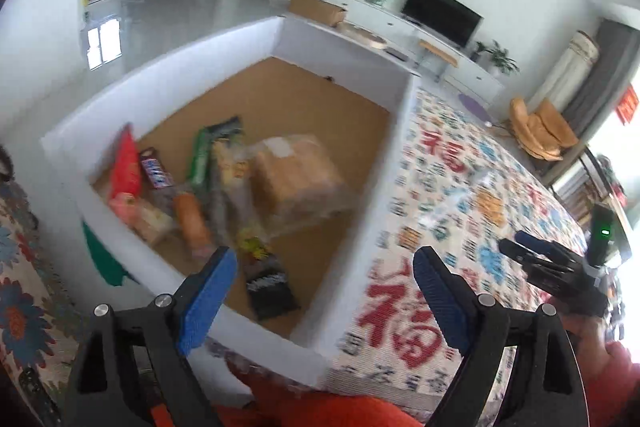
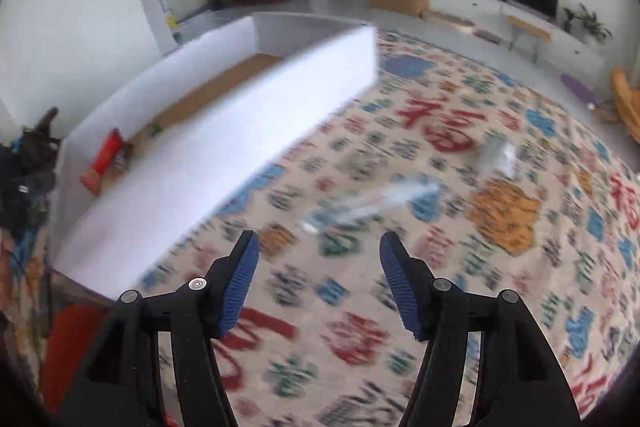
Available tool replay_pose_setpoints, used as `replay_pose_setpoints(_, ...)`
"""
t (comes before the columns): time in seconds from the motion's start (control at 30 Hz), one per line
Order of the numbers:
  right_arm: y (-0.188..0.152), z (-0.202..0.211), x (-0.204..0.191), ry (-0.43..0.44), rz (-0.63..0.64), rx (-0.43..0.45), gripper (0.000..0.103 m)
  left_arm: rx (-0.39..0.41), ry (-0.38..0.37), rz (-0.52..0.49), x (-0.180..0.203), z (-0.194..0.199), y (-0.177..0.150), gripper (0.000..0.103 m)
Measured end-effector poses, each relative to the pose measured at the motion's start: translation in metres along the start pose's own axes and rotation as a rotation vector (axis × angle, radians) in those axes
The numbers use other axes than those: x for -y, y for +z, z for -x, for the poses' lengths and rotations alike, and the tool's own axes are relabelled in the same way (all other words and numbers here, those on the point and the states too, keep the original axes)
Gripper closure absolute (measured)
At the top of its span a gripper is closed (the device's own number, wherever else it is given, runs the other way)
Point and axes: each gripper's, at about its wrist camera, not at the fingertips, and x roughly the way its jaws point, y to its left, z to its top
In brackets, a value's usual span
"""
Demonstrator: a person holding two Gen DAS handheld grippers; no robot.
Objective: Organize snacks
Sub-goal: 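Drop the red pack and Astavt bar into the white box with both grippers, then move the open left gripper over the clear wafer stick on the tablecloth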
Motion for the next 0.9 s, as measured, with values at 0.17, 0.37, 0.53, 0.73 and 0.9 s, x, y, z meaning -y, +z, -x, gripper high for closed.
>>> replay_pose_setpoints(0.17,-0.075,0.025,0.098,-0.213,-0.099,-0.033,0.037,-0.059,-0.131,-0.154,0.094,-0.028,-0.034,0.005)
replay_pose_setpoints(0.37,-0.136,0.045,0.148,-0.315,-0.203,-0.036,0.036,-0.148,-0.135,-0.199,0.161,-0.089,-0.057,0.005)
replay_pose_setpoints(0.53,-0.143,0.049,0.152,-0.320,-0.237,-0.001,0.026,-0.161,-0.045,-0.239,0.176,-0.129,-0.071,0.005)
replay_pose_setpoints(0.73,-0.142,0.045,0.154,-0.321,-0.252,-0.004,0.021,-0.144,0.011,-0.241,0.170,-0.146,-0.089,0.005)
replay_pose_setpoints(0.9,-0.145,0.045,0.153,-0.325,-0.250,-0.003,0.021,-0.140,0.001,-0.230,0.167,-0.146,-0.089,0.004)
